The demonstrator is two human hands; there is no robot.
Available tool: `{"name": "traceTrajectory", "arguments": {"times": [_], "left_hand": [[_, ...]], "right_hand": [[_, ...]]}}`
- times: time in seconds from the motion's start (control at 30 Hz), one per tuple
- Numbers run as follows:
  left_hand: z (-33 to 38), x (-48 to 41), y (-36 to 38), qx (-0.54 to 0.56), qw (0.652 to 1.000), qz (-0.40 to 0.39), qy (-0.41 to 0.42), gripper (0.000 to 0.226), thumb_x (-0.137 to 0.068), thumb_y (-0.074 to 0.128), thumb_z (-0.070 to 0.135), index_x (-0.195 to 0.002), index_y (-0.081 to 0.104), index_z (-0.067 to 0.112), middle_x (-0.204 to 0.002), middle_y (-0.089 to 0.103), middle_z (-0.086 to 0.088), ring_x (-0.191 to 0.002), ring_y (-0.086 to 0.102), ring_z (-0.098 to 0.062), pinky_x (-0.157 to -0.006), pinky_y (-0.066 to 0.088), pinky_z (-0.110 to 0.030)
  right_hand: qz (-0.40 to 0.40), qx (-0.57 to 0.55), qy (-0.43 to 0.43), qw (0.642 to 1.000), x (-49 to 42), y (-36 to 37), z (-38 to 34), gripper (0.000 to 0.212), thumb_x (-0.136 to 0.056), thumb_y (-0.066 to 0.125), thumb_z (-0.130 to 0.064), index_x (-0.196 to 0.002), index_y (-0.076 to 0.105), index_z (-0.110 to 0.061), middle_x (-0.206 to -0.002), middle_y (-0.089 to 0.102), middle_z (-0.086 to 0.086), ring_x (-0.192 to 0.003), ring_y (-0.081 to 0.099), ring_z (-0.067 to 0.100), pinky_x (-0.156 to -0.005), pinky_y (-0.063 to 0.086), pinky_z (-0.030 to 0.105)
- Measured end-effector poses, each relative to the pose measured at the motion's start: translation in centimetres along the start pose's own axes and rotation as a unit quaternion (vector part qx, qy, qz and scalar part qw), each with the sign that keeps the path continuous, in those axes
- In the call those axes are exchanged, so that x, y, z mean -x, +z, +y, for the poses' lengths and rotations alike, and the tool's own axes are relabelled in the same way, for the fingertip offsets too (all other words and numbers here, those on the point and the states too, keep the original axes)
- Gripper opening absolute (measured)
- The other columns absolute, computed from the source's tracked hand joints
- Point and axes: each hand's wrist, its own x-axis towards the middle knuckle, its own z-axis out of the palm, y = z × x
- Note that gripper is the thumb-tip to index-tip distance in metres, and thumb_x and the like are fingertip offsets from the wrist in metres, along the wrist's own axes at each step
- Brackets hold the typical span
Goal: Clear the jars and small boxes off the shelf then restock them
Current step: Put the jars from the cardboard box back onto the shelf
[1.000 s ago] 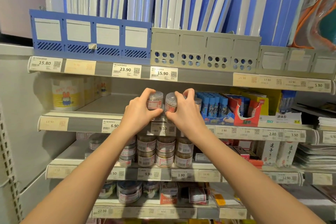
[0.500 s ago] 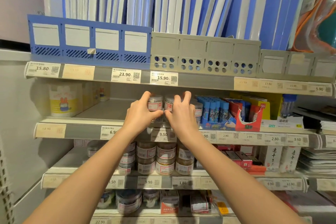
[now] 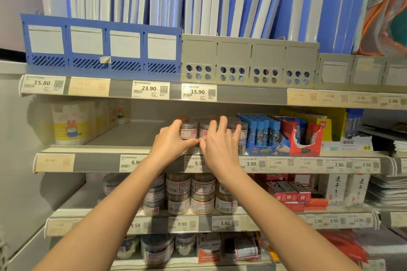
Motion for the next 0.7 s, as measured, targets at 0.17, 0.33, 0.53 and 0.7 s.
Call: {"name": "traceTrajectory", "arguments": {"times": [0.17,0.33,0.53,0.7], "left_hand": [[-0.5,-0.4,-0.7,0.029,0.998,-0.048,0.022,0.064,-0.085,0.061,0.052,-0.137,0.043,0.021,-0.12,0.061,-0.008,-0.104,0.058,-0.025,-0.083,0.048,-0.034],[-0.6,-0.6,-0.4,0.019,0.999,-0.042,0.023,0.063,-0.084,0.062,0.052,-0.138,0.044,0.023,-0.121,0.062,-0.009,-0.107,0.058,-0.027,-0.089,0.049,-0.038],[-0.6,-0.9,-0.1,0.021,0.998,-0.042,0.038,0.064,-0.086,0.063,0.049,-0.142,0.038,0.03,-0.13,0.059,-0.006,-0.118,0.054,-0.026,-0.095,0.046,-0.037],[-0.2,0.0,-0.7,0.021,0.999,-0.027,0.03,0.069,-0.085,0.065,0.045,-0.144,0.033,0.03,-0.127,0.058,-0.009,-0.117,0.053,-0.026,-0.094,0.044,-0.035]], "right_hand": [[0.051,0.013,-0.03,0.998,0.2,0.6,0.8,0.051,-0.087,0.062,-0.033,-0.126,0.052,-0.002,-0.126,0.052,0.02,-0.113,0.052,0.038,-0.105,0.032,0.058],[0.029,0.006,-0.032,0.999,-0.3,0.4,1.1,0.044,-0.088,0.061,-0.032,-0.124,0.053,-0.009,-0.125,0.052,0.015,-0.122,0.043,0.038,-0.106,0.027,0.058],[0.024,-0.019,-0.042,0.999,-0.5,-0.1,1.6,0.04,-0.095,0.05,-0.033,-0.129,0.048,-0.012,-0.129,0.048,0.012,-0.125,0.037,0.036,-0.109,0.021,0.053],[-0.003,-0.037,-0.055,0.998,-0.3,-0.9,2.1,0.039,-0.098,0.045,-0.03,-0.133,0.046,-0.012,-0.133,0.047,0.011,-0.127,0.035,0.035,-0.11,0.021,0.052]]}}
